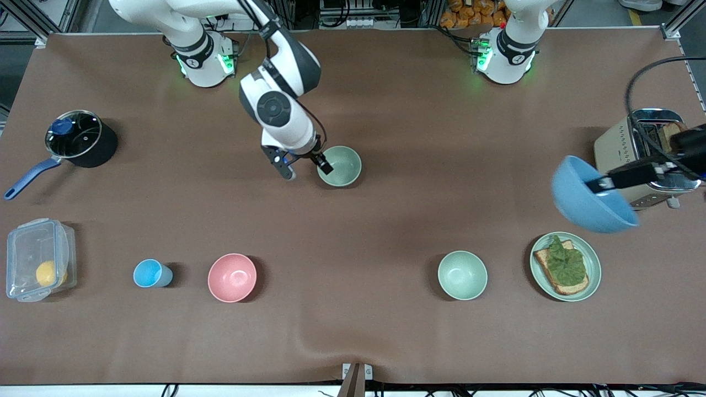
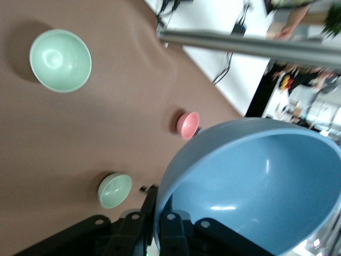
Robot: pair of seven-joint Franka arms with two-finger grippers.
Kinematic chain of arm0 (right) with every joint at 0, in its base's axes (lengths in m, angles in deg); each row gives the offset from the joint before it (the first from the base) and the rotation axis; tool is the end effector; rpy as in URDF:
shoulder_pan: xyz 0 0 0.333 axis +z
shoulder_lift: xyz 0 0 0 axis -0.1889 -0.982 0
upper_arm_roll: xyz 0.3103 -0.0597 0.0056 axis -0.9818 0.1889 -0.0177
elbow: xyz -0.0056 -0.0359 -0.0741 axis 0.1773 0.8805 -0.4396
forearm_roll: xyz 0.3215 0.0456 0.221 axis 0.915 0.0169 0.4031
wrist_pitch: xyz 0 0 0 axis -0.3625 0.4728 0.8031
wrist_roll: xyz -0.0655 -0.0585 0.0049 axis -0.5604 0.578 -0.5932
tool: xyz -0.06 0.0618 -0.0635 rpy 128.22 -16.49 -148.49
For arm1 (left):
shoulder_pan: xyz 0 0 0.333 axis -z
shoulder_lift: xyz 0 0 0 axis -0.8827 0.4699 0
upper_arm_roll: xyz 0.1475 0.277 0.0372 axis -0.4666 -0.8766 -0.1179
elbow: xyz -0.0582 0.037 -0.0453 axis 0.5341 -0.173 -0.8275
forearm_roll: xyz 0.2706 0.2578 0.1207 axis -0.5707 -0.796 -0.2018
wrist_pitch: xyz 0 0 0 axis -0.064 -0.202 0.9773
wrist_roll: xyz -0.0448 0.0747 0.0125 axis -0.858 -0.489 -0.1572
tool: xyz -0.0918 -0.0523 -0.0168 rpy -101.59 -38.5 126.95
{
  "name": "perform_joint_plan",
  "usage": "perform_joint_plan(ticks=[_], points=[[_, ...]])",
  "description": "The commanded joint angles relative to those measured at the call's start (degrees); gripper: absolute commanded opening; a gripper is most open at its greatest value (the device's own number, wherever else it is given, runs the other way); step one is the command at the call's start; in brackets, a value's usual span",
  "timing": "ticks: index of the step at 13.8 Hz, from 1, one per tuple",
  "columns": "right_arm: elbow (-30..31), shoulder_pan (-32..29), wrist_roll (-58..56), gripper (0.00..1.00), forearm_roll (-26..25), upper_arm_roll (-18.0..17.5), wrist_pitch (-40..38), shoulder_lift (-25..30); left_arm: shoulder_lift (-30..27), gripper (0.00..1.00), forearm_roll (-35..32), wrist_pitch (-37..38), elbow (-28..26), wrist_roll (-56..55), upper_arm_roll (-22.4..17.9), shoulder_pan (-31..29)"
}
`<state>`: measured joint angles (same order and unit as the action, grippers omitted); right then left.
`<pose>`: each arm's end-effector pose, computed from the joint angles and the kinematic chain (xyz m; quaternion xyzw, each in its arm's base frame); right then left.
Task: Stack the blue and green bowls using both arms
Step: 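Carry the green bowl to table middle while the left gripper carries the blue bowl, then lower the blue bowl into the green bowl with the left gripper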
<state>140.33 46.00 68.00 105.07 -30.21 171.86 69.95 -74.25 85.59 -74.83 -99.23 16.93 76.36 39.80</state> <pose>0.4583 0.3813 0.2867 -0.8780 0.4646 0.1137 0.0203 0.6159 -0.0296 0.5855 0.8784 0.1924 -0.0411 0.4355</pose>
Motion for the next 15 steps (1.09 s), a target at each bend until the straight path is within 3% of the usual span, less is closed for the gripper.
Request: perform_joint_plan(ticks=[1,4,6,8,10,13,15], points=[[-0.9,-3.02,-0.06,1.0,1.83,-0.53,2.84,-3.81,0.25,0.0,-6.22,0.45,-0.51,-2.02,5.12,1.06],[-0.98,-5.22,-0.41,1.0,4.88,-0.71,7.93,-9.16,3.57,0.0,-13.17,0.89,-0.52,-6.68,6.72,9.04],[-0.9,-5.05,-4.78,1.0,12.51,-0.79,10.76,-11.72,7.17,0.0,-16.87,1.15,-0.52,-9.4,6.72,14.85],[-0.81,-4.79,-10.31,1.0,21.3,-0.79,10.77,-12.16,8.42,0.0,-17.93,1.76,-0.78,-11.08,6.81,16.98],[-0.72,-4.79,-14.46,1.0,26.68,-0.71,10.77,-12.95,8.42,0.0,-18.11,5.8,-1.48,-12.48,6.81,18.03],[-0.37,-5.23,-16.14,1.0,29.16,-0.71,10.77,-12.96,7.9,0.0,-19.34,4.68,-7.52,-14.16,6.81,20.14],[0.15,-5.23,-16.41,1.0,30.48,-0.71,10.94,-13.13,6.93,0.0,-19.43,-3.28,-15.24,-14.16,6.89,22.24]])
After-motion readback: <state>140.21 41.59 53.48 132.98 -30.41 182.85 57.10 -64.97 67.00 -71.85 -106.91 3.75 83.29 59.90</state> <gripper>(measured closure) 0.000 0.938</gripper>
